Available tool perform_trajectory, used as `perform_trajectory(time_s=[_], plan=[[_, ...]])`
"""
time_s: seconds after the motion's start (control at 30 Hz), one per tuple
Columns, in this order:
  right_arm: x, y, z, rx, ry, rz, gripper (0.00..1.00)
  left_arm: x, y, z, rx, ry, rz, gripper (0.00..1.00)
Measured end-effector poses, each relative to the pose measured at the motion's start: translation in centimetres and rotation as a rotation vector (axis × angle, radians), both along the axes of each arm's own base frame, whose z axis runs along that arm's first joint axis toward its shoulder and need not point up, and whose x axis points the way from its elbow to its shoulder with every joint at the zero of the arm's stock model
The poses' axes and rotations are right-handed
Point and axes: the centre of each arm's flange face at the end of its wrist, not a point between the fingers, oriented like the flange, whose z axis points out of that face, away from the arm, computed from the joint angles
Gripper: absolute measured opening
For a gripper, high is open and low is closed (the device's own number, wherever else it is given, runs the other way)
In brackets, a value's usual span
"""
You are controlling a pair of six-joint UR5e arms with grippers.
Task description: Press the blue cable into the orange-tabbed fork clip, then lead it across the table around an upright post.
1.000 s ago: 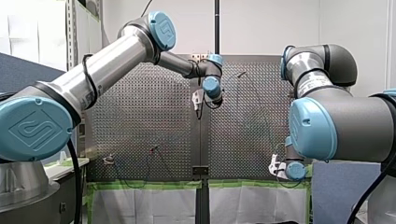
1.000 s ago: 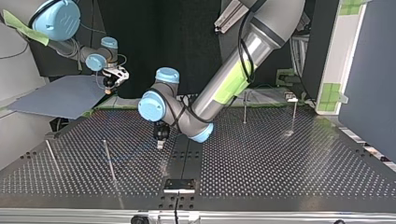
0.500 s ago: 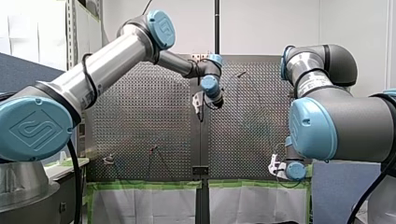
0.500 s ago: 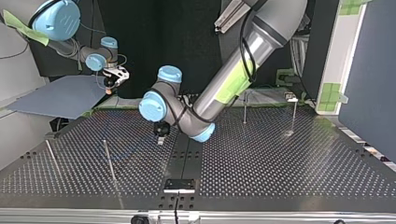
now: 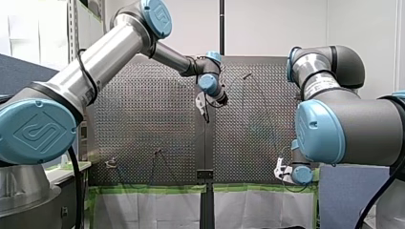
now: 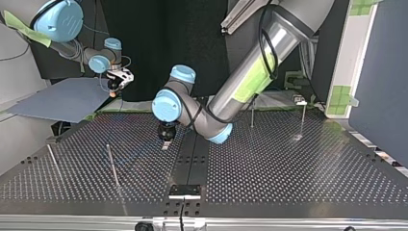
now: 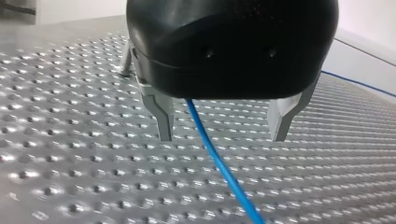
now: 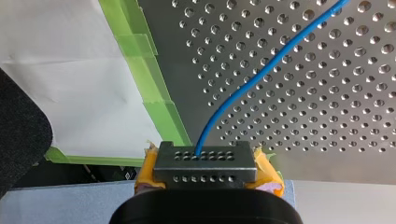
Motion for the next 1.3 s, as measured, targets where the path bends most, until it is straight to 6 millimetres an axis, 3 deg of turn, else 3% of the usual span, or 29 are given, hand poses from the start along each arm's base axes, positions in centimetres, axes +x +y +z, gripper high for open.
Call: perform_trajectory(time_s=[0.17,0.6,1.0,1.3], plan=[[0.1,0.0,0.0,0.001,0.0,0.001,0.0,-1.0,0.3,-0.2,0.023,0.02,-0.003,1.0],[0.2,0.1,0.0,0.001,0.0,0.003,0.0,-1.9,1.4,3.6,0.011,-0.01,0.04,1.0],[0.4,0.1,0.0,0.001,0.0,0.006,0.0,-0.7,2.5,3.8,-0.001,-0.014,0.052,1.0],[0.4,0.1,0.0,-0.001,-0.001,0.006,0.0,-1.2,2.1,4.4,-0.004,-0.011,0.015,1.0]])
